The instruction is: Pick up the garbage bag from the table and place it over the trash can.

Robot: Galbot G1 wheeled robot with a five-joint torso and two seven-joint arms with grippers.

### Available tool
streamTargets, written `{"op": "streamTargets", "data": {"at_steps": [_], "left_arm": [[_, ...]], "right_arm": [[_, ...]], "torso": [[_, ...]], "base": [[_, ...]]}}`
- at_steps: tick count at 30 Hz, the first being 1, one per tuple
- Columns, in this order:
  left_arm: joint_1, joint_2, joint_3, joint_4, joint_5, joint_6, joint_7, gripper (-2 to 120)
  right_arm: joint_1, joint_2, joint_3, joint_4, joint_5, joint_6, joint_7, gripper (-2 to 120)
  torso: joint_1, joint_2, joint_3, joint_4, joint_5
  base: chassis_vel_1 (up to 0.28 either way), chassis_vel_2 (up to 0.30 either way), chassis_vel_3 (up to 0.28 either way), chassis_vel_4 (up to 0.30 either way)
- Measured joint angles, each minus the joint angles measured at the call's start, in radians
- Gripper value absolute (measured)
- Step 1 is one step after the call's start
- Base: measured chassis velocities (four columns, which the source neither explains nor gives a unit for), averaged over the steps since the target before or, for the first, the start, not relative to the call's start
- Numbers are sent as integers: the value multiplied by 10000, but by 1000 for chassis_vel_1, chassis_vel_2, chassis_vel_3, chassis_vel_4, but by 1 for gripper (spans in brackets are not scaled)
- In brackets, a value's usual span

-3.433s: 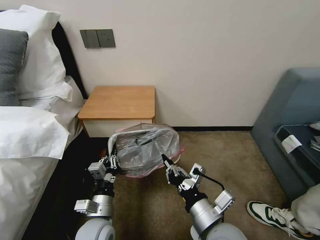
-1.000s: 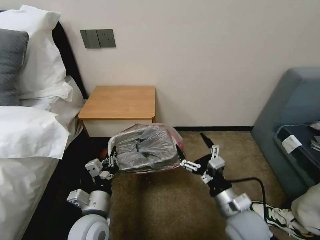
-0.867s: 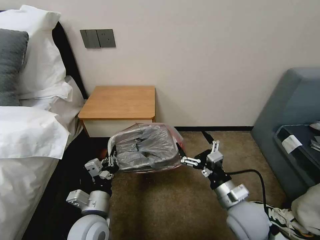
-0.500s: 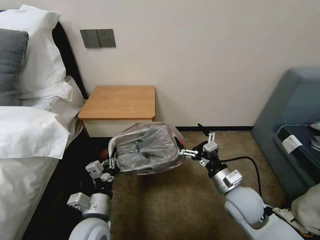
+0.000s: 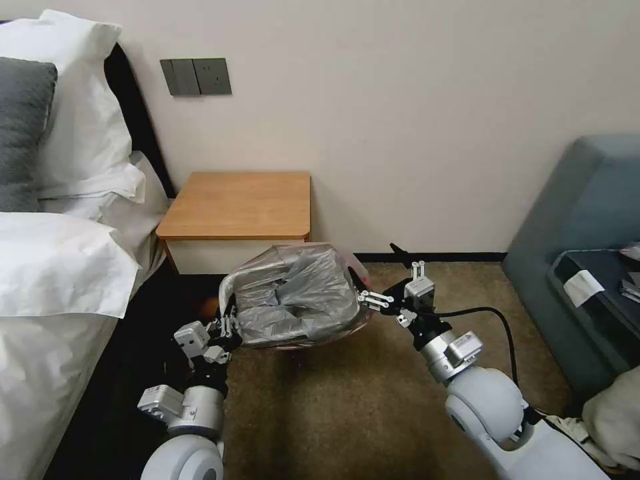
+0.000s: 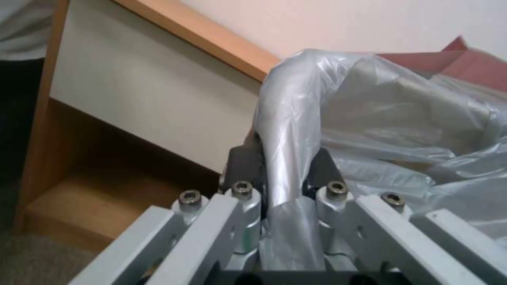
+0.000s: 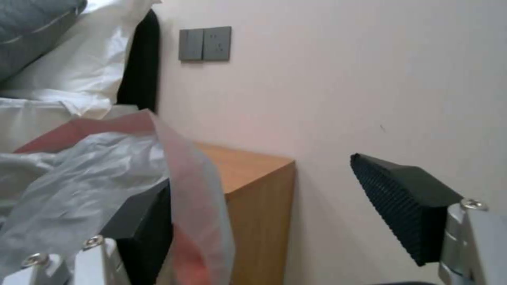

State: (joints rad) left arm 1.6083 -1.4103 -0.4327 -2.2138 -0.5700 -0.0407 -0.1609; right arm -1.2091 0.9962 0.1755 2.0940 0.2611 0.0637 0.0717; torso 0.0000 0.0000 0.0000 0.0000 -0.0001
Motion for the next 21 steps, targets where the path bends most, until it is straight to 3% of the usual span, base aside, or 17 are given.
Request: {"op": "streamTargets", "data": {"at_steps": [4, 12, 20, 21], "left_arm": [[-17, -11, 28, 7, -8, -21, 15, 7], [-47, -34, 42, 4, -48, -68, 46, 7], [-55, -22, 51, 8, -63, -143, 137, 7], [-55, -22, 51, 8, -63, -143, 137, 7]], "right_arm": [[227, 19, -71, -180, 6, -60, -4, 65], [316, -28, -102, -304, 204, -181, -21, 44], [93, -64, -111, 132, 1510, -635, -146, 10], [93, -64, -111, 132, 1510, -635, -146, 10]], "torso": [[0, 0, 0, 0, 0], [0, 0, 0, 0, 0], [0, 0, 0, 0, 0], [0, 0, 0, 0, 0]], "base": [[0, 0, 0, 0], [0, 0, 0, 0], [0, 0, 0, 0], [0, 0, 0, 0]]}}
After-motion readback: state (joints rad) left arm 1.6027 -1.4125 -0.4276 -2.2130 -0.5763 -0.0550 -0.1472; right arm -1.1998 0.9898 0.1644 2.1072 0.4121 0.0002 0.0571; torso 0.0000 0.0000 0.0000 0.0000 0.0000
